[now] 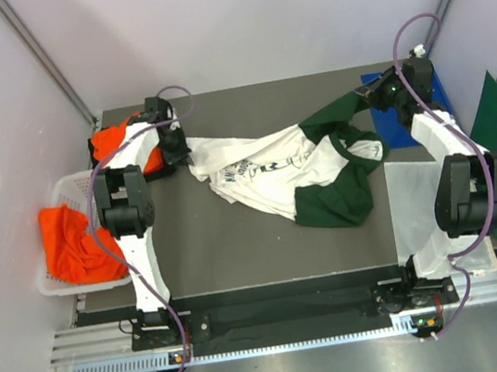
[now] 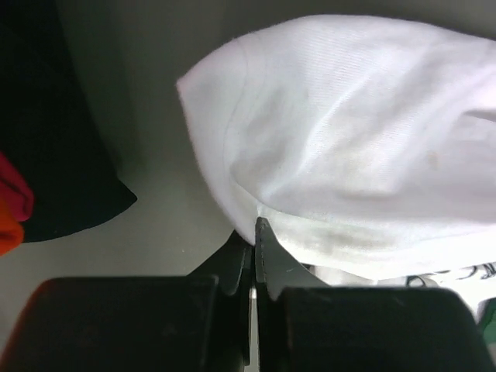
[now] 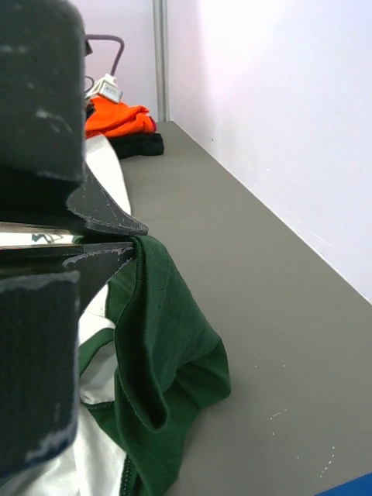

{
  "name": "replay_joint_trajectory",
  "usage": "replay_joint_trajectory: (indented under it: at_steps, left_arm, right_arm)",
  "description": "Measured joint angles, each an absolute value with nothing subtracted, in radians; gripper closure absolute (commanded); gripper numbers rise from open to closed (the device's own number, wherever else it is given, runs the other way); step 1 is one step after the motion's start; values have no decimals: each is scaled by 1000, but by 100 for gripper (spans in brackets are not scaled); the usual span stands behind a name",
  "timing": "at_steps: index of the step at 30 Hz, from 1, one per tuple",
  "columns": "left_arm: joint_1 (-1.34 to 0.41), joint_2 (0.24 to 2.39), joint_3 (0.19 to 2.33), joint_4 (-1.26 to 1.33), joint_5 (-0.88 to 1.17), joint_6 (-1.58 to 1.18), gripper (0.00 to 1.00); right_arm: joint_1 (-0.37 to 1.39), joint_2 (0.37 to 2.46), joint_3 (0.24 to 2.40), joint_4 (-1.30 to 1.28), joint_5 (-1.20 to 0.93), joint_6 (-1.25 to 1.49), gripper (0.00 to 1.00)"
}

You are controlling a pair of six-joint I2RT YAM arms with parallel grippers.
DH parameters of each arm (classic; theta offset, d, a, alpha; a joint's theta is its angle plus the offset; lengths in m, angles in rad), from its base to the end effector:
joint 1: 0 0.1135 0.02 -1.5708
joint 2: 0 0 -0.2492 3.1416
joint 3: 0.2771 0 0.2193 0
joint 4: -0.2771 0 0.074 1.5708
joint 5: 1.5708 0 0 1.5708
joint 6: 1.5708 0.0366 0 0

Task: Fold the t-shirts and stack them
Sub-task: Flatten out the tshirt

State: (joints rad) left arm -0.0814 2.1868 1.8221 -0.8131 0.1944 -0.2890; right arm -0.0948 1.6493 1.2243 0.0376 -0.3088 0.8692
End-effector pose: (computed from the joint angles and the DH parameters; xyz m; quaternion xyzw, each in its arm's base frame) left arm 0.4226 -0.0416 0.1962 -0.0823 0.9728 -0.1293 0.1735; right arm 0.3567 -0.0227 0.2885 0.3042 0.7664 0.3263 0.4621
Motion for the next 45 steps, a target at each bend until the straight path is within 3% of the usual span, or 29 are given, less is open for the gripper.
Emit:
replay_joint_trajectory:
  at_steps: [7, 15, 21, 30, 35, 39, 45]
  left_arm:
    - [-81, 2151, 1957, -852, 155, -292, 100]
    - [-80, 1869, 2048, -784, 110, -364, 100]
    - [-80, 1746, 2209, -709, 115, -403, 100]
    - [-80, 1470, 2217, -743, 146, -415, 100]
    - [-80, 1203, 2194, -805, 143, -405, 100]
    - [-80, 1007, 2198, -828, 141, -405, 100]
    - [-80, 941, 2219, -838, 141, -405, 100]
  right_arm:
    - [-101, 1649, 1262, -5, -337, 836, 100]
    - [-101, 1595, 1554, -205, -322, 590, 100]
    - [-100, 1351, 1619, -290, -254, 416, 100]
    - [-84, 914, 1569, -404, -254, 315, 100]
    - [-72, 686, 1615, -473, -264, 287, 100]
    - [-60, 598, 1751, -493, -249, 272, 100]
    - [-52, 610, 1909, -512, -186, 262, 100]
